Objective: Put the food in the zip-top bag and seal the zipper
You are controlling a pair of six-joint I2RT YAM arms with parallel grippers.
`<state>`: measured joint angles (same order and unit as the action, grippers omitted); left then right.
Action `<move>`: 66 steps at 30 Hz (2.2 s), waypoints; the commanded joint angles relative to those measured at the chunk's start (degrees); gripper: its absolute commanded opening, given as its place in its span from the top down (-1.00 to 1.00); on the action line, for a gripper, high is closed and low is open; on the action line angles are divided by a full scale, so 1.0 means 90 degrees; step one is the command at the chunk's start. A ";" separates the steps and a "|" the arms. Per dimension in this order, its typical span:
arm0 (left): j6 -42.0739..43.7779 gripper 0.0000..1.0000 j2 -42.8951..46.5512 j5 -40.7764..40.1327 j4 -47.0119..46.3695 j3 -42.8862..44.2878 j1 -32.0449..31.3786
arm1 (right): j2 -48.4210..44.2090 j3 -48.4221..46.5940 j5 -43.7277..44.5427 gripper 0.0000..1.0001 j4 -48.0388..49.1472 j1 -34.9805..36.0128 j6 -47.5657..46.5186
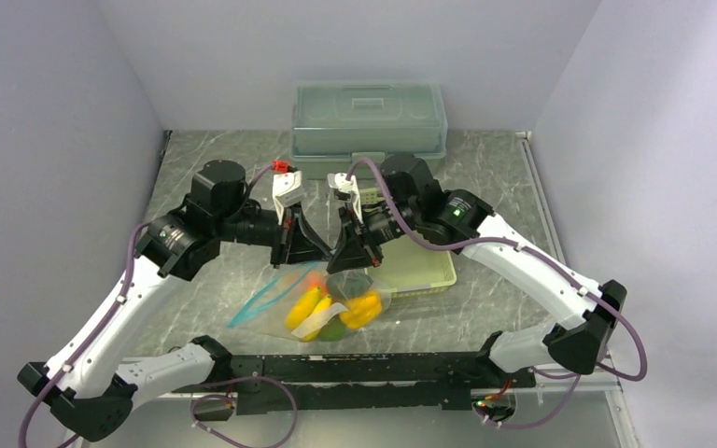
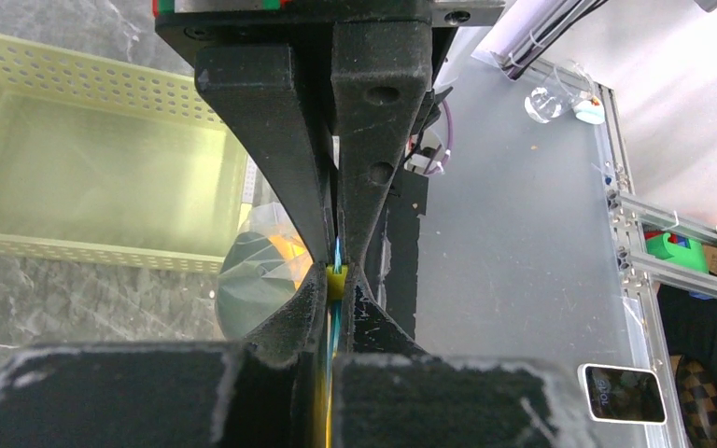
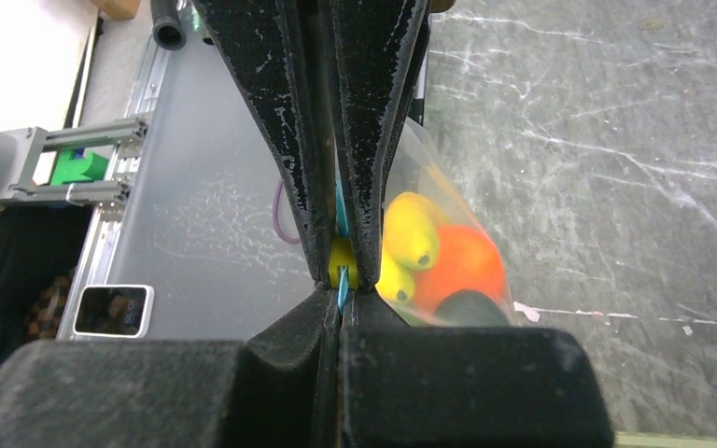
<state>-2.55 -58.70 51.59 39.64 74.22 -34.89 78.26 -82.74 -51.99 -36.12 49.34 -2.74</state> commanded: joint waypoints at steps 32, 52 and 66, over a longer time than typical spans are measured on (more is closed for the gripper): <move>0.0788 1.00 0.0361 -0.0488 0.1240 0.0431 -0.0010 | -0.1052 -0.0654 0.1307 1.00 -0.0015 -0.0607 0.0456; 0.0821 1.00 0.0484 -0.0629 0.1166 0.0247 -0.0009 | -0.1597 -0.1051 0.2456 1.00 -0.0434 -0.1000 0.0712; 0.0748 1.00 0.0550 -0.1132 0.1023 0.0006 -0.0009 | -0.1777 -0.1187 0.2818 1.00 -0.0570 -0.1954 0.0897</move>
<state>3.60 -54.76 42.33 44.99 75.02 -34.92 64.51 -89.32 -31.55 -45.12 34.30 3.99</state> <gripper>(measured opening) 0.034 0.015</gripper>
